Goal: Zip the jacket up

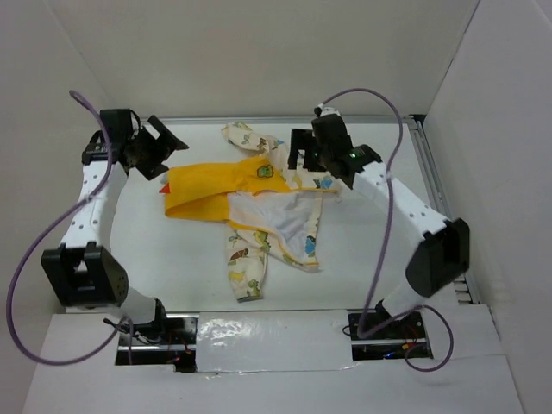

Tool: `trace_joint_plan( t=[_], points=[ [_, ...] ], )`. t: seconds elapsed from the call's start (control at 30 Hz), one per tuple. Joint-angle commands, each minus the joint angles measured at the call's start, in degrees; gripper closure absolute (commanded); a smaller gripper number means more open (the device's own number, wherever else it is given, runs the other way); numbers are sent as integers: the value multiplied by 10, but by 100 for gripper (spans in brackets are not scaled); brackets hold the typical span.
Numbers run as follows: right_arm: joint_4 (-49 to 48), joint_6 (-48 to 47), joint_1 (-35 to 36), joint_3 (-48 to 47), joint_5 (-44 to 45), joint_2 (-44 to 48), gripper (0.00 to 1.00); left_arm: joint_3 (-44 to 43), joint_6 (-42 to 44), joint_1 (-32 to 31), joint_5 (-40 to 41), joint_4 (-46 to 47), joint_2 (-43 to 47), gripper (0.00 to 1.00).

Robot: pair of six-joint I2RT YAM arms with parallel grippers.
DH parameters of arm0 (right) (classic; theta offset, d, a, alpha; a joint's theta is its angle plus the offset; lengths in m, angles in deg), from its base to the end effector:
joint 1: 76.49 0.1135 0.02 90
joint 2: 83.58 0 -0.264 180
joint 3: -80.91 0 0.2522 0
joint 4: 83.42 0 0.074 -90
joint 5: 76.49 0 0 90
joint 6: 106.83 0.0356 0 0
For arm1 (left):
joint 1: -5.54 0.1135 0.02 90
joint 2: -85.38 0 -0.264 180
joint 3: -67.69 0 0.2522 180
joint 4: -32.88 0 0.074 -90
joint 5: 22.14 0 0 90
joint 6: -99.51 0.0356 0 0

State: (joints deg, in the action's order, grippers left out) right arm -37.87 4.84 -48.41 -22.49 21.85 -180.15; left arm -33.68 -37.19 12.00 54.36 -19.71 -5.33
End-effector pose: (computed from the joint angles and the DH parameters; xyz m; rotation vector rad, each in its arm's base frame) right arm 0.3428 0.1771 0.3374 -0.0473 2.2555 0.3061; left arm 0.3506 0.0313 0.3516 -0.9435 2.1639 -0.6236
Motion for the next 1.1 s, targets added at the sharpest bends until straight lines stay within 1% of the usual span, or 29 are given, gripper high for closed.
trace_joint_plan(
  t=[0.0,0.03,0.07,0.1,0.13,0.17,0.2,0.23,0.27,0.3,0.33,0.4,0.43,0.47,0.5,0.53,0.6,0.63,0.7,0.77,0.83,0.87,0.9,0.93,0.97,1.03,1.07],
  points=[
    [-39,23,21,111,18,116,0,73,15,-9,-36,43,98,1],
    [-51,31,26,146,34,133,0,98,19,-14,-34,52,133,1],
    [-58,44,41,212,40,168,0,127,21,-32,-31,56,150,1],
    [-67,57,49,246,52,182,0,186,14,-44,-14,59,185,1],
    [-74,71,57,274,73,209,0,218,8,-77,-6,67,204,1],
    [-78,88,68,320,75,216,0,286,9,-90,-6,80,220,1],
    [-84,95,71,336,73,220,0,320,5,-105,-13,91,250,1],
    [-89,100,72,354,63,222,0,376,1,-135,-15,121,263,1],
    [-95,92,72,355,50,215,0,398,1,-151,-21,139,273,1],
    [-97,90,73,352,42,206,0,415,-5,-167,-34,152,283,1],
    [-96,91,75,346,41,179,0,426,-13,-203,-36,159,281,1],
    [-99,86,82,315,46,143,0,444,-50,-245,-17,167,276,1],
    [-99,86,84,303,50,102,0,449,-56,-286,-18,173,274,1],
    [-99,84,83,270,48,80,0,453,-72,-306,-19,181,266,1],
    [-98,83,81,252,49,31,0,455,-77,-349,-14,185,263,1],
    [-96,83,79,212,49,4,0,456,-81,-368,-6,190,259,1],
    [-75,93,73,170,39,-46,0,455,-95,-415,4,190,246,1],
    [-73,100,67,141,30,-86,0,455,-102,-427,6,191,242,1],
    [-79,107,63,128,3,-126,0,459,-125,-457,13,198,227,1],
    [-89,118,53,130,-25,-136,0,472,-132,-466,22,236,207,1],
    [-93,127,45,149,-34,-139,0,470,-132,-463,29,251,183,1],
    [-100,130,44,159,-37,-136,0,466,-138,-456,34,256,152,1],
    [-105,130,44,184,-41,-125,0,449,-139,-451,37,253,136,1],
    [-109,130,45,197,-47,-119,0,439,-160,-446,56,240,95,1],
    [-116,132,45,212,-63,-101,0,428,-167,-436,65,231,77,1],
    [-141,139,45,267,-81,-81,0,398,-181,-422,85,217,24,1],
    [-152,142,45,288,-108,-56,0,392,-180,-403,86,217,5,1]
  ],
)
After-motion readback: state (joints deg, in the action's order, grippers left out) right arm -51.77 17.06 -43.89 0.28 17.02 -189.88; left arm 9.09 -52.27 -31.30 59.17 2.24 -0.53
